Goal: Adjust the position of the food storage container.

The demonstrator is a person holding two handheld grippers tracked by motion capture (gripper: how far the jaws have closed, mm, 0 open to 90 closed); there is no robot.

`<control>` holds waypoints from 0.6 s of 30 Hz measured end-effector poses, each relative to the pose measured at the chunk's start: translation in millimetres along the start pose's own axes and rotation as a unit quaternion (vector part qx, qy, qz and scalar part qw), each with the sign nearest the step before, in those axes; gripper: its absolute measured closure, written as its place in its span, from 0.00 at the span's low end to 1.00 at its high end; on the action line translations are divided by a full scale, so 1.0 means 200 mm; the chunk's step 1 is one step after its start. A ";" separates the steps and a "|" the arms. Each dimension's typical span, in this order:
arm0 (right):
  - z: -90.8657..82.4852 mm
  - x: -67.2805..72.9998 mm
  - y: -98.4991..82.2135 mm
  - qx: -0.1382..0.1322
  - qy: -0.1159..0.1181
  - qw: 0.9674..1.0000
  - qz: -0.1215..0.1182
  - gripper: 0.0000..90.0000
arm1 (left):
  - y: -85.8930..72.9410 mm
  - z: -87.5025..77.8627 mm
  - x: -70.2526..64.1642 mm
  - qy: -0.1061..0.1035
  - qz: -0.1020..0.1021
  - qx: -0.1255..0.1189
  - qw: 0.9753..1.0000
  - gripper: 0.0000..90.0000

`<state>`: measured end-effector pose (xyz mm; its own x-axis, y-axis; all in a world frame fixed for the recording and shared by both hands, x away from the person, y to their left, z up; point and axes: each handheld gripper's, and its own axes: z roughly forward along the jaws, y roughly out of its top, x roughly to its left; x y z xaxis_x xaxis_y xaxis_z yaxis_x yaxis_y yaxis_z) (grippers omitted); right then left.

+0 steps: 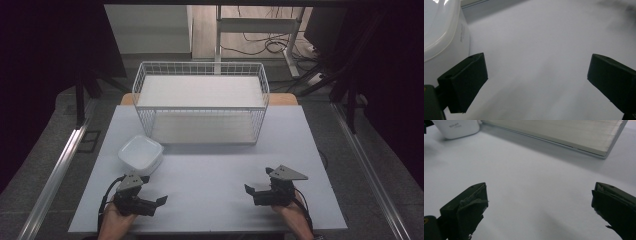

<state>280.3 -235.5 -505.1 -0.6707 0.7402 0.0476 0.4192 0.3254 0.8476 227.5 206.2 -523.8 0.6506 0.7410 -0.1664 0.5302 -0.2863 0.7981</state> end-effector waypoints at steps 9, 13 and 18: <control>0.02 0.05 0.00 0.015 -0.018 0.999 -0.049 0.00 | 0.00 0.00 0.00 0.007 0.013 0.000 1.000 0.03; 0.03 0.05 0.00 0.024 -0.016 0.999 -0.045 0.00 | 0.00 0.00 0.00 0.009 0.013 0.001 1.000 0.03; 0.03 0.04 0.00 0.027 -0.017 0.999 -0.039 0.00 | 0.01 0.00 0.00 0.012 0.012 0.004 1.000 0.03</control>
<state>278.1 -225.7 -507.2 -0.6815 0.7309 -0.0371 0.3986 0.4132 0.8188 228.0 204.8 -523.2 0.6502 0.7482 -0.1323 0.5182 -0.3094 0.7973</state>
